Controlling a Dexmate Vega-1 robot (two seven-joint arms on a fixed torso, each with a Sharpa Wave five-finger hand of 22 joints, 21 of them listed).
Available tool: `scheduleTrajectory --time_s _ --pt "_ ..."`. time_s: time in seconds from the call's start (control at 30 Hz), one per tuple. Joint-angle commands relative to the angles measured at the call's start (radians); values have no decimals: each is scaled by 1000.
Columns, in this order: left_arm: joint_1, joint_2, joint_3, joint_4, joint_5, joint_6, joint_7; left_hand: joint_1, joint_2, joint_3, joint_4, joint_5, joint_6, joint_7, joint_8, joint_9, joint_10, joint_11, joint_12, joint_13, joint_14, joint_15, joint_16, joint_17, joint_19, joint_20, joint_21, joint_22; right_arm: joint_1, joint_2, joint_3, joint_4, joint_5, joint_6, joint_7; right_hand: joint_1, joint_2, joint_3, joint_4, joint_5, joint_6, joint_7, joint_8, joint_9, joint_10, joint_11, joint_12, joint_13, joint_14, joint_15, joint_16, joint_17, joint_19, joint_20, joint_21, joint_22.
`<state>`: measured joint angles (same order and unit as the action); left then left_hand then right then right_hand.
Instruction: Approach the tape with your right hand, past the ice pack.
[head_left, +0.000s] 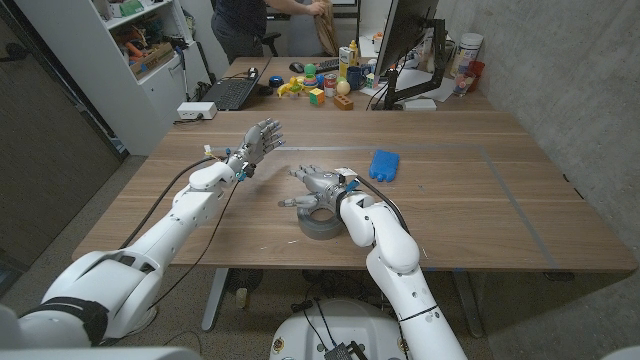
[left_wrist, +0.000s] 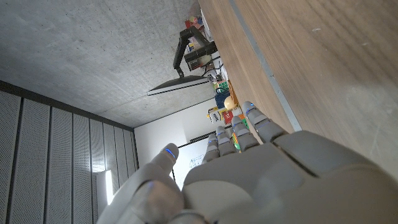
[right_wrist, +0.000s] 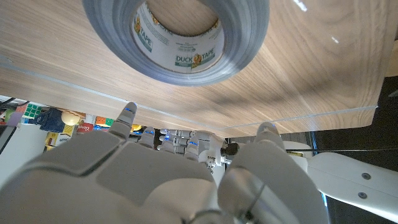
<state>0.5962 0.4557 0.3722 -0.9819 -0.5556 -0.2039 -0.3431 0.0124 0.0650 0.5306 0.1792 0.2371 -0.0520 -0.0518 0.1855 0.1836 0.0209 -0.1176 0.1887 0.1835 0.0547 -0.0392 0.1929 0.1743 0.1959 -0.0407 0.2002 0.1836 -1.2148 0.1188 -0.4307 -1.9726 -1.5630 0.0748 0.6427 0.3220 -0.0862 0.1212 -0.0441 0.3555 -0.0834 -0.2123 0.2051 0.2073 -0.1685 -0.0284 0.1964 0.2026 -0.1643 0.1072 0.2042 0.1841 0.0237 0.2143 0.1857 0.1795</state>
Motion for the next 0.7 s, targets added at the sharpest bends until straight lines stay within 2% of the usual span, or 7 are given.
scheduleTrajectory --time_s 0.03,0.27,0.7 --pt "-3 -2 -4 -4 8 10 -4 1 91 -6 -1 3 -4 1 2 2 -2 -1 2 3 6 -35 6 4 4 -3 6 6 -3 -8 9 -19 -9 9 101 13 8 -5 -1 5 11 -7 10 2 -3 -10 7 3 6 2 9 1 -2 5 5 2" --pt "-4 -2 -4 -4 10 12 -3 1 91 -6 -1 4 -3 1 2 2 -2 -2 1 3 6 -35 6 4 4 -3 7 6 13 -13 4 -15 -28 18 155 31 7 -7 -9 9 14 -7 11 1 -24 -12 -1 3 -4 6 5 0 0 5 6 2" --pt "-3 -3 -5 -5 11 19 -3 0 91 -8 -1 4 -5 1 2 2 -2 -2 1 3 5 -35 6 4 4 -3 7 6 12 -11 9 2 -20 17 111 51 3 -9 -20 15 14 -8 11 1 -28 -11 -1 3 -10 6 4 0 2 5 7 2"
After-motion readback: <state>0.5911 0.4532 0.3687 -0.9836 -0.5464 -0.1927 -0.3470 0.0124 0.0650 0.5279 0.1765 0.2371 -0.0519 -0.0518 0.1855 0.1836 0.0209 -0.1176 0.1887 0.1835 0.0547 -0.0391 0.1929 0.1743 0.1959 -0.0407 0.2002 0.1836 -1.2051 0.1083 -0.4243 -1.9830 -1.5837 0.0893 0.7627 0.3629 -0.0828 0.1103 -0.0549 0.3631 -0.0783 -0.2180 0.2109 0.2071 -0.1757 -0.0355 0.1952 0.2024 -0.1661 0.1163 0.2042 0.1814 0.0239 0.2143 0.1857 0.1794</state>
